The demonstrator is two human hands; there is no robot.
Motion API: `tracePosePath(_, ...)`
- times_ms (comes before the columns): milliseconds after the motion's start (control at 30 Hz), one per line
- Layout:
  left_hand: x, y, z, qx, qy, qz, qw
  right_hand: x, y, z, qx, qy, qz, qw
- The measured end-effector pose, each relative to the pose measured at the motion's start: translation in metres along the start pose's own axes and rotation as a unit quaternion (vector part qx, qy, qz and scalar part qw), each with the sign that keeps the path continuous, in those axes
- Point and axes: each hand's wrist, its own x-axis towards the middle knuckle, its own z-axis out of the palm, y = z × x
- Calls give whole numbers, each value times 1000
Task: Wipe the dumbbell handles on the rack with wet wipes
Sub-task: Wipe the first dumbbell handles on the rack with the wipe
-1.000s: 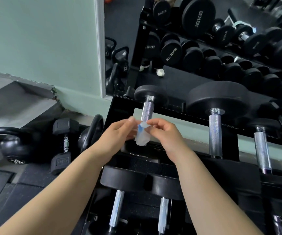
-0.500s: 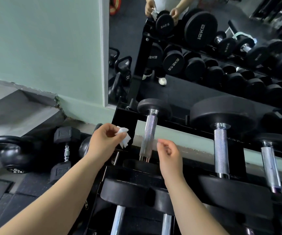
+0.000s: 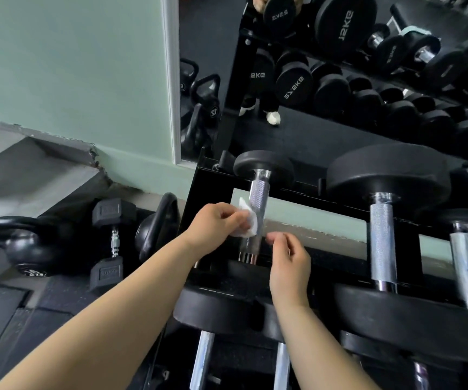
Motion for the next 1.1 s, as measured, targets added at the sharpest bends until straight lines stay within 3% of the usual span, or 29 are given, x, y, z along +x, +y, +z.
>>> tracePosePath(133, -3, -9, 3, 59, 24, 2, 998, 0, 1, 1, 9, 6, -6, 1000)
tracePosePath(300, -1, -10, 6, 50, 50, 0, 997, 1, 3, 1, 11, -3, -7, 1000)
tracePosePath(533, 40, 25, 19, 51, 157, -1, 986, -2, 2, 1, 54, -7, 8, 999)
tracePosePath(633, 49, 33, 16, 56, 148, -3, 987, -2, 2, 0, 56, -12, 13, 998)
tracePosePath(867, 5, 13, 4, 181, 23, 33, 983, -2, 2, -1, 41, -12, -8, 999)
tracePosePath(1100, 35, 23, 8, 122, 97, 23, 988, -3, 2, 0, 57, -18, -6, 998)
